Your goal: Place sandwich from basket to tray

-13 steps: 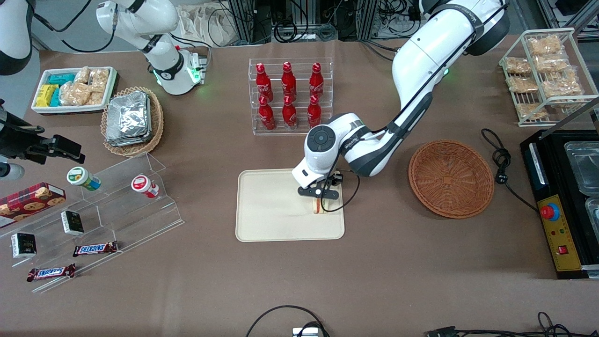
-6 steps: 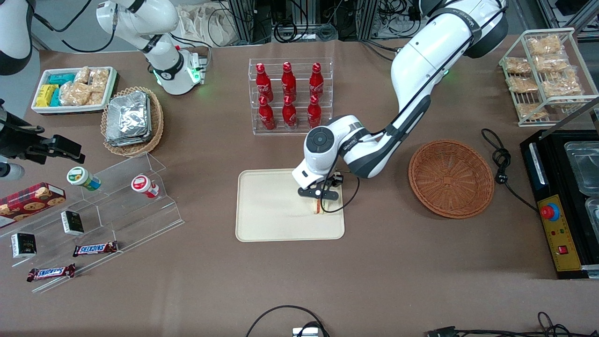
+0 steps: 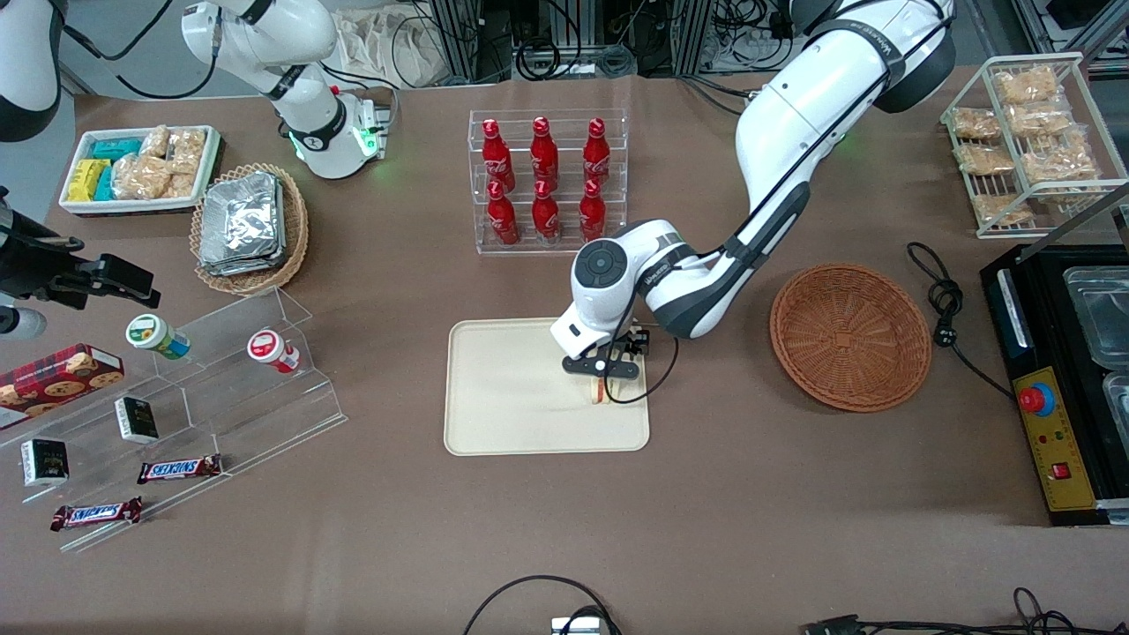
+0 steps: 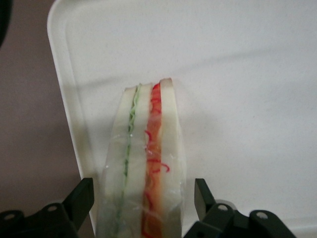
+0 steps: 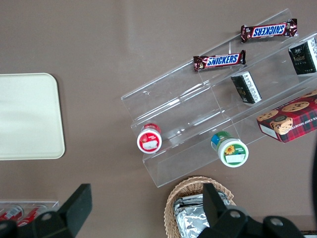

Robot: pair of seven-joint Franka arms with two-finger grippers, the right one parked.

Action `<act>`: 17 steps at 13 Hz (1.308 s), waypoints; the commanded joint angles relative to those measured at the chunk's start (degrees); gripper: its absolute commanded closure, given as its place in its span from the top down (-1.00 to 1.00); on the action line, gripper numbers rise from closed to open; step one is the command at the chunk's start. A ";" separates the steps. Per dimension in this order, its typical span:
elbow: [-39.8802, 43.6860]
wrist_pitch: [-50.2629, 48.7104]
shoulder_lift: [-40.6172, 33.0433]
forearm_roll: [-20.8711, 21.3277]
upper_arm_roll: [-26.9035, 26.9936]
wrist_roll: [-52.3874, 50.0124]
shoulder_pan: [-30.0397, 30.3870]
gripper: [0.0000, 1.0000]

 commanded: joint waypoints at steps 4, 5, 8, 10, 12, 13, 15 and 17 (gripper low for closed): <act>8.61 -8.61 -1.39 0.76 0.07 -5.38 -0.19 0.86; 10.03 -10.73 -2.26 0.67 -0.02 -6.00 -0.19 0.86; 11.01 -12.95 -7.70 -3.71 0.24 -6.88 -0.02 0.95; 11.01 -17.84 -11.04 -4.86 0.25 -7.58 2.08 1.00; 10.48 -21.98 -14.82 -6.09 0.16 -6.88 4.54 1.00; 10.57 -24.09 -16.23 -6.62 0.16 -6.71 5.16 1.00; 10.66 -26.04 -19.22 -7.41 0.07 -6.62 8.49 1.00; 10.57 -27.10 -22.03 -10.48 0.07 -3.82 12.44 1.00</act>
